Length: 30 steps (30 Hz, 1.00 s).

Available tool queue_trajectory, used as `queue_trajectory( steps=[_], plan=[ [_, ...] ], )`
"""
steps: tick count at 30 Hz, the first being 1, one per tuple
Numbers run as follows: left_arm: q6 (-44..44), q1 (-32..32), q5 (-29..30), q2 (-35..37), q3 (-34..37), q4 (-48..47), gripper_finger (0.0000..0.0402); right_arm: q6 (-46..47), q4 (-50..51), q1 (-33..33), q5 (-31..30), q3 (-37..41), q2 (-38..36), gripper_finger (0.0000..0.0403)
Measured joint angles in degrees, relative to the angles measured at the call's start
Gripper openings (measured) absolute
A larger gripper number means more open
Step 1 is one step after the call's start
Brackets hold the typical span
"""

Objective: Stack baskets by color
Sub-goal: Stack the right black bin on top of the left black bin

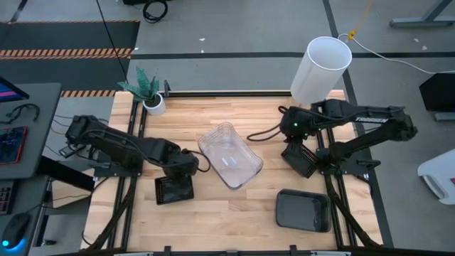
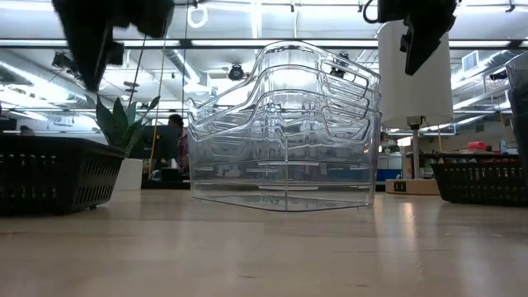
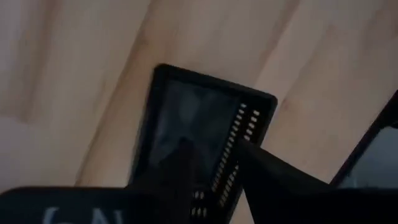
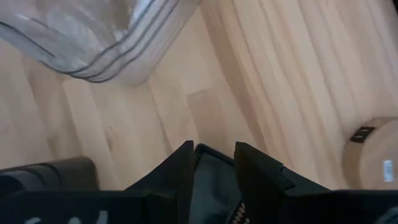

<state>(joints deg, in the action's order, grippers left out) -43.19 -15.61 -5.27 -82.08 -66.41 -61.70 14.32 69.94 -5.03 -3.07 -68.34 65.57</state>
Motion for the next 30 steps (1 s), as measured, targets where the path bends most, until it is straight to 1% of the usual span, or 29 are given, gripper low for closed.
queue_trajectory(
  steps=[4,10,15,23,30],
  plan=[
    [0.0,-0.77,3.24,1.02,-4.91,-0.02,0.0117,-5.95,0.58,-3.92,0.46,0.0,0.05,0.012],
    [-0.13,-1.64,9.08,1.6,-10.41,-0.81,0.0116,-14.65,2.22,-9.76,3.11,0.15,-0.32,0.012],
    [-0.12,-1.71,13.41,1.57,-12.97,-0.61,0.0116,-18.87,1.76,-13.35,3.43,4.22,-0.32,0.012],
    [-0.12,-1.62,15.67,1.57,-14.38,-0.28,0.0116,-24.85,-1.85,-16.12,4.51,14.48,-0.17,0.0125],
    [-1.0,-1.63,15.58,1.89,-14.38,-0.15,0.0116,-32.87,-2.17,-17.31,6.16,17.2,2.93,0.0143]
  ],
)
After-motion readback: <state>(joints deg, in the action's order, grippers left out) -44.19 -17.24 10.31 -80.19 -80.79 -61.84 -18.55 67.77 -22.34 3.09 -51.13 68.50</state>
